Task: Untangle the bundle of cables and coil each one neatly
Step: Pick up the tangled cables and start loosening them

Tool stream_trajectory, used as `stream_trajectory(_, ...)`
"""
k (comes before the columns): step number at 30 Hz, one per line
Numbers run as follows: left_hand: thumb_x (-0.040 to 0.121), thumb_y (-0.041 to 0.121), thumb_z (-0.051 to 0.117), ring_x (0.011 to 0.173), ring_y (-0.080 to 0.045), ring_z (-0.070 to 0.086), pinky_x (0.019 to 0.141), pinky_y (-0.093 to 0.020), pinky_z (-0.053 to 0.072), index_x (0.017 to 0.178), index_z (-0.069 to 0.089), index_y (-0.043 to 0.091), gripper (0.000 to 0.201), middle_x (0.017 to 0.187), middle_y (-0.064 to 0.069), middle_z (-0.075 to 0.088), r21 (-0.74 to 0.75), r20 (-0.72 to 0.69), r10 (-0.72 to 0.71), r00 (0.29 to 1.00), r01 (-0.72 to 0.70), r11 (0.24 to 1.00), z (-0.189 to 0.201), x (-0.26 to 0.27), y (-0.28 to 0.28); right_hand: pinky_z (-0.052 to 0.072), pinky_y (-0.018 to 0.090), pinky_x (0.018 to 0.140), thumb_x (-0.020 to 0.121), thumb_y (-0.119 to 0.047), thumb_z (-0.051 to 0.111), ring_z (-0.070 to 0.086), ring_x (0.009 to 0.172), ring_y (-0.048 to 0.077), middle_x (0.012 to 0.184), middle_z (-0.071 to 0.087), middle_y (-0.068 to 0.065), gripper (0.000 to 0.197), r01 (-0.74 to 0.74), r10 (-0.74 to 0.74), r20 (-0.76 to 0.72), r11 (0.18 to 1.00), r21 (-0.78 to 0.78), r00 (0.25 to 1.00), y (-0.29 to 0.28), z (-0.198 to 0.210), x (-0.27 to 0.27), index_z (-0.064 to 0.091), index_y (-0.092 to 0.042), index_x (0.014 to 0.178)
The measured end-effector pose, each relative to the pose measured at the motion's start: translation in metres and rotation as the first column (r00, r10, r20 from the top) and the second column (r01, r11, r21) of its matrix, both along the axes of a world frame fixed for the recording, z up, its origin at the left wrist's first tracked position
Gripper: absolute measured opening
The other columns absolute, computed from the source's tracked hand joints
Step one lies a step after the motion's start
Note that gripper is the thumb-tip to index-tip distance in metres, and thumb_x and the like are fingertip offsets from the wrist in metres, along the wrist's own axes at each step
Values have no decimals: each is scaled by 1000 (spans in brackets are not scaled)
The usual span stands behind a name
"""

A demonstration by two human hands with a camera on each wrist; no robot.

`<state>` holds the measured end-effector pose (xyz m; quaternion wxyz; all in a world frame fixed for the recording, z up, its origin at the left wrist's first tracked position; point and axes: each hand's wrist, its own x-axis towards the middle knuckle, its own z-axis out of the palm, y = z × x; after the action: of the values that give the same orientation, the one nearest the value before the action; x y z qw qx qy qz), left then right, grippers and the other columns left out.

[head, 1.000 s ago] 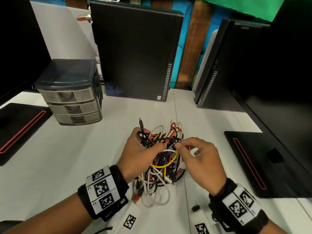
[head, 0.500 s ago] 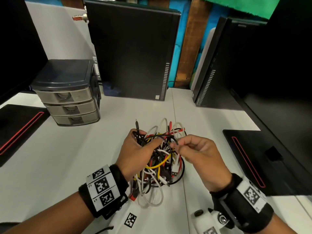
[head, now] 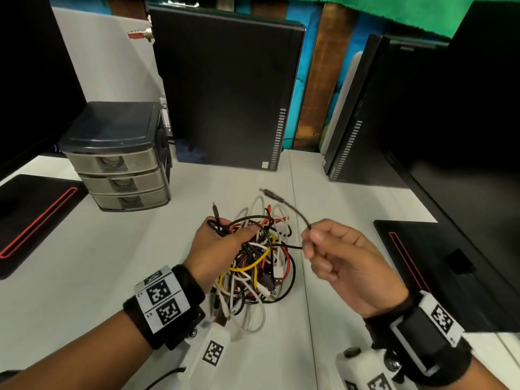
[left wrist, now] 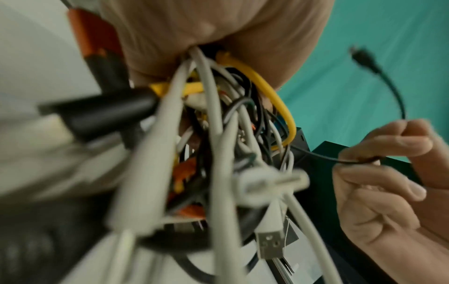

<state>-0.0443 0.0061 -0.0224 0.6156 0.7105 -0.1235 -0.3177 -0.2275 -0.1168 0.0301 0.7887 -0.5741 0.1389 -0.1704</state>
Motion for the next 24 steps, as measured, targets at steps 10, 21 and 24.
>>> stream_trajectory(10,79,41,80,94,-33,73,85,-40,58,107,76,8,44,105,-16,76,-69,-83,-428,900,424,903,9,0,7,44,24,48,94,-14,65,56,57,15,73,62,9,14,313,-398,-304,904,-291,866,-36,-13,-2,66,-3,85)
stream_trajectory(21,85,21,73,103,-40,69,87,-46,59,118,70,0,39,115,-25,70,-221,-281,-387,878,333,917,9,-8,6,46,12,60,87,-13,74,55,59,3,67,69,-2,11,241,-399,-137,756,-609,906,3,-8,2,75,-15,76)
stream_trajectory(24,90,26,70,109,-37,68,91,-46,57,121,68,2,40,119,-21,70,-284,-303,-333,893,249,926,8,-16,2,48,20,62,85,-21,78,54,60,5,70,68,-4,10,58,-264,-182,700,-712,947,29,-11,5,77,-20,75)
